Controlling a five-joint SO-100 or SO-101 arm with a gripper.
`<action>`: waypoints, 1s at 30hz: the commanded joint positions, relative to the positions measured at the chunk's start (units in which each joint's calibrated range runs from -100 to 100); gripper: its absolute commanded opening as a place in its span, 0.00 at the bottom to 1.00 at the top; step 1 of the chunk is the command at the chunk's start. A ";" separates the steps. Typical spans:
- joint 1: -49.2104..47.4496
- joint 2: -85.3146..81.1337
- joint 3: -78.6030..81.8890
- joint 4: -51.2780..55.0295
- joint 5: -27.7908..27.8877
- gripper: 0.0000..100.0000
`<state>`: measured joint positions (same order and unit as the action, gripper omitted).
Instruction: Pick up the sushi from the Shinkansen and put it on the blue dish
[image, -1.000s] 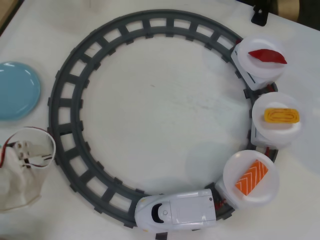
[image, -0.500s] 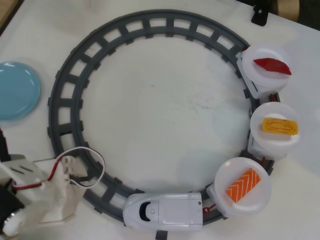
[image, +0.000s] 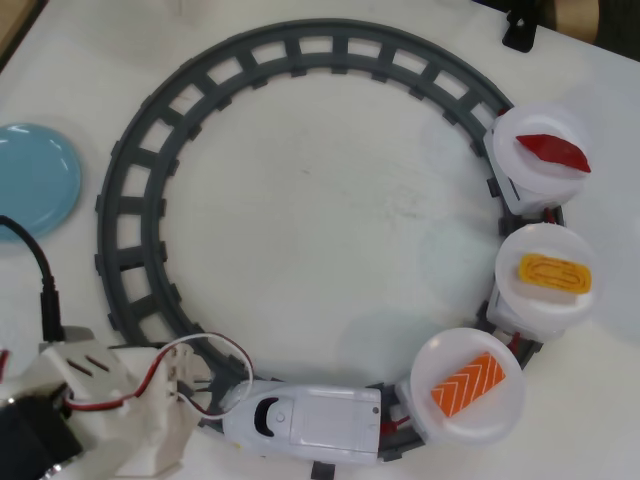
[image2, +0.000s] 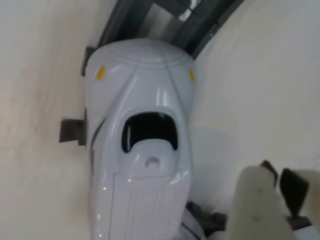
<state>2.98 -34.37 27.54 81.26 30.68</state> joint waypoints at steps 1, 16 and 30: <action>3.79 2.06 -2.47 2.77 3.27 0.12; 13.74 8.37 -5.27 3.54 12.16 0.21; 18.76 13.35 -9.41 -9.54 11.69 0.21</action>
<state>20.39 -22.14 21.68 74.20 42.47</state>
